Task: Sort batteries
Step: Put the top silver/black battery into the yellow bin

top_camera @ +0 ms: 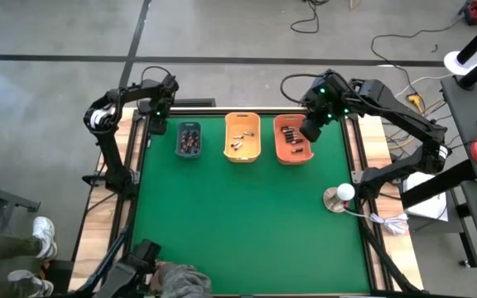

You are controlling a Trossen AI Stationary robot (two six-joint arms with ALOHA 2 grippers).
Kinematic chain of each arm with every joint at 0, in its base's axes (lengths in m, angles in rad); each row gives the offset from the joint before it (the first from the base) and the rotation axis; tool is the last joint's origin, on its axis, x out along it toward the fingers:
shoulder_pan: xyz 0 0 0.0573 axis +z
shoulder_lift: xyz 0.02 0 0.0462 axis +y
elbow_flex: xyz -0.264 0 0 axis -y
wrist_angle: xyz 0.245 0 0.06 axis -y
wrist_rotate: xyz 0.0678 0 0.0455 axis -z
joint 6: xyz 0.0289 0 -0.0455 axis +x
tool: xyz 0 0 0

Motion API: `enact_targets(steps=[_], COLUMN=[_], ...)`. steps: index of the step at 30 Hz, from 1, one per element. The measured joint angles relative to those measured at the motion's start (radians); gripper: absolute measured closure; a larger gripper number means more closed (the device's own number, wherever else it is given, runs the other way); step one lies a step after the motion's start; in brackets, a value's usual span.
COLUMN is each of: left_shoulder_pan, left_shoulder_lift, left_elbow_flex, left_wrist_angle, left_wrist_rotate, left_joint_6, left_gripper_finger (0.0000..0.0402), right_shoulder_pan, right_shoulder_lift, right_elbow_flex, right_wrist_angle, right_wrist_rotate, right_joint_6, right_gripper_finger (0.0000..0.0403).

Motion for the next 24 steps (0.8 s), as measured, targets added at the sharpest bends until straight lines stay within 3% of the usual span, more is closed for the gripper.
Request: enact_targets(steps=[4,11,16,24], left_shoulder_pan=[0.002,0.002,0.001,-0.055], left_shoulder_lift=[0.024,0.037,0.037,0.009], left_elbow_flex=[0.023,0.032,0.032,0.108], left_wrist_angle=[-0.033,-0.065,-0.063,-0.063], left_wrist_rotate=[0.006,0.005,0.001,0.008], left_joint_6=[0.012,0.010,0.017,0.176], left_gripper_finger=[0.0273,0.0386,0.0382,0.0394], right_shoulder_pan=[0.000,0.002,0.002,0.001], right_shoulder_lift=[-0.014,-0.044,-0.096,-0.189], right_elbow_flex=[0.000,-0.001,-0.001,-0.001], right_wrist_angle=[-0.025,-0.063,-0.098,-0.096], right_wrist_rotate=[0.009,0.010,0.010,0.034], right_joint_6=[0.023,0.093,0.122,0.077], right_gripper_finger=[0.0390,0.0390,0.0390,0.0390])
